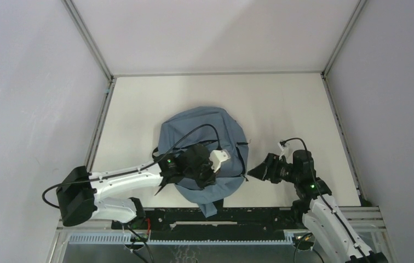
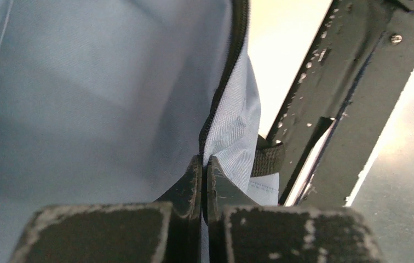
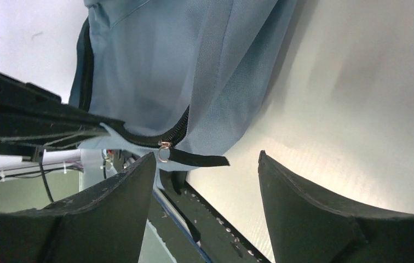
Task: Pack the student bag
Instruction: Zip the student bag at the center of the board.
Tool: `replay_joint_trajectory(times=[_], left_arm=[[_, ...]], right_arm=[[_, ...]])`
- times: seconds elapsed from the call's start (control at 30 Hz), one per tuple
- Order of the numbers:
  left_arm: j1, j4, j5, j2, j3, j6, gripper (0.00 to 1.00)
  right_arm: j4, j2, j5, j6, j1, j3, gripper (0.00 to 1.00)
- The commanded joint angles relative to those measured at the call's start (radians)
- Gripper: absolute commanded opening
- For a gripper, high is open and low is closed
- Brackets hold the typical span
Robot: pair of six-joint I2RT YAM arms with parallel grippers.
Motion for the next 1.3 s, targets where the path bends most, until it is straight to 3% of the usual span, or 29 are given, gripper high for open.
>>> replay_joint_trajectory(times=[0.0,0.13,0.3,0.6,0.77,0.9,0.97,1.0,1.07,1.1,1.27], left_arm=[[0.061,-0.027,-0.016,-0.080,-0.056,-0.006,0.00],[0.063,-0.032,-0.039,-0.108,-0.068,-0.010,0.00],[0.078,-0.046,-0.064,-0.149,-0.079,-0.008,0.00],[0.094,-0.045,-0.017,-0.183,-0.078,-0.011,0.00],[0.096,-0.044,-0.004,-0.174,-0.073,-0.013,0.00],[0.097,-0.043,0.002,-0.171,-0.075,-0.016,0.00],[0.098,-0.044,0.003,-0.172,-0.076,-0.018,0.00],[0.098,-0.044,0.002,-0.174,-0.078,-0.021,0.00],[0.097,-0.046,0.001,-0.179,-0.085,-0.025,0.00],[0.097,-0.049,0.000,-0.183,-0.089,-0.028,0.00],[0.098,-0.080,0.018,-0.222,-0.111,-0.037,0.00]], right_arm=[[0.167,0.077,-0.053,0.043,0.045,0.013,0.77],[0.208,0.136,-0.027,-0.004,0.147,0.028,0.76],[0.231,0.090,0.043,-0.034,0.203,0.014,0.76],[0.159,0.048,0.482,-0.181,0.503,0.068,0.80],[0.178,0.134,0.645,-0.254,0.649,0.127,0.80],[0.186,0.264,0.657,-0.287,0.679,0.179,0.74],[0.185,0.308,0.657,-0.290,0.682,0.203,0.63],[0.186,0.317,0.657,-0.293,0.682,0.210,0.51],[0.183,0.309,0.686,-0.291,0.682,0.214,0.13],[0.171,0.296,0.713,-0.282,0.682,0.217,0.00],[0.066,0.208,0.791,-0.278,0.661,0.231,0.00]])
